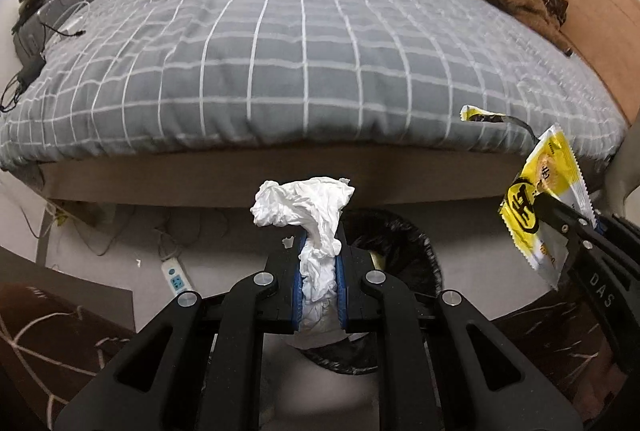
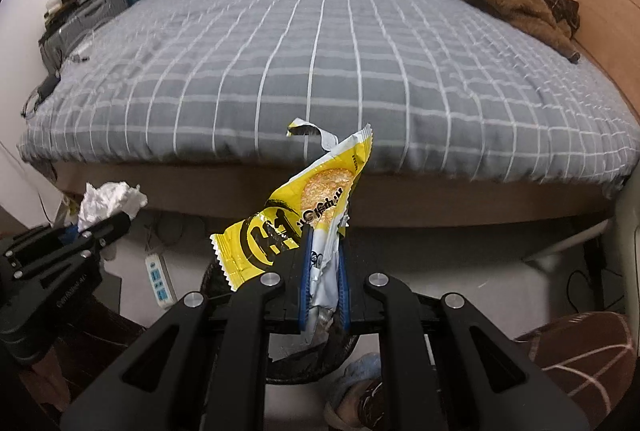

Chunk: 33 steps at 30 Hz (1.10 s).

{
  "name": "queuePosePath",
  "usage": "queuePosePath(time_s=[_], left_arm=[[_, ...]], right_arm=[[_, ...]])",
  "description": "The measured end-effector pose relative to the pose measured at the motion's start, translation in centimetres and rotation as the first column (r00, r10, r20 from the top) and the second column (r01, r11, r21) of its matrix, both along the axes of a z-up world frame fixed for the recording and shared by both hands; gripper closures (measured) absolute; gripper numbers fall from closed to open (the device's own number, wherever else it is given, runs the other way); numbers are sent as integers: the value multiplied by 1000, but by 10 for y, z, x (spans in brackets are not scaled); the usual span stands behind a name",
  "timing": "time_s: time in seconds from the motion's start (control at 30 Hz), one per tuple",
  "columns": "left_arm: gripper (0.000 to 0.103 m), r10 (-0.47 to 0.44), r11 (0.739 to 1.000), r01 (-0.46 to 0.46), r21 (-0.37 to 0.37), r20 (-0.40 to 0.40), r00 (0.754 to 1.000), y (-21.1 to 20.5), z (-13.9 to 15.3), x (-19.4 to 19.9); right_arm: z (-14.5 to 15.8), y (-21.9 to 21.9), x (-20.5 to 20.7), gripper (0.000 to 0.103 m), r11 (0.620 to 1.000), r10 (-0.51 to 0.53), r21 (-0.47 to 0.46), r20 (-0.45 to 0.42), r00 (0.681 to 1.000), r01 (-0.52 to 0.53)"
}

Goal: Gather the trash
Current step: 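Lift the tissue and yellow wrapper and carry both over the bin, then open the right tool to drop the yellow wrapper into the bin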

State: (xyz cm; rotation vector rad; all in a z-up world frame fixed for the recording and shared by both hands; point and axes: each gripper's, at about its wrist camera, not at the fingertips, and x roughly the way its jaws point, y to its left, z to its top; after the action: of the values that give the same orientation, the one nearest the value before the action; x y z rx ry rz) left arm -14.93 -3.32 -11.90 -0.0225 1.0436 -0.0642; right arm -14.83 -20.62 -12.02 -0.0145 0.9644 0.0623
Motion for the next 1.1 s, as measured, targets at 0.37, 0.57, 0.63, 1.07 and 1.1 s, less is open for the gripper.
queuePosePath(time_s=[0.37,0.57,0.63,1.07,1.1], left_arm=[[91,6,1000,-5,14,-94,996,13,-45,9],[91,51,999,-50,15,-110,993,30,-53,13],[91,66,997,-62,34,-110,992,37,-56,13],[91,126,992,-122,41,-122,985,70,-65,9],[91,125,992,-121,40,-120,985,69,-64,9]], right_arm=[[-57,19,18,92,999,47,3,-169,984,-47],[-70,35,29,91,997,78,15,-206,975,-77],[-73,40,33,89,996,90,15,-206,974,-89],[-81,70,34,61,992,126,12,-203,971,-126],[-79,69,34,57,992,126,12,-199,972,-127]])
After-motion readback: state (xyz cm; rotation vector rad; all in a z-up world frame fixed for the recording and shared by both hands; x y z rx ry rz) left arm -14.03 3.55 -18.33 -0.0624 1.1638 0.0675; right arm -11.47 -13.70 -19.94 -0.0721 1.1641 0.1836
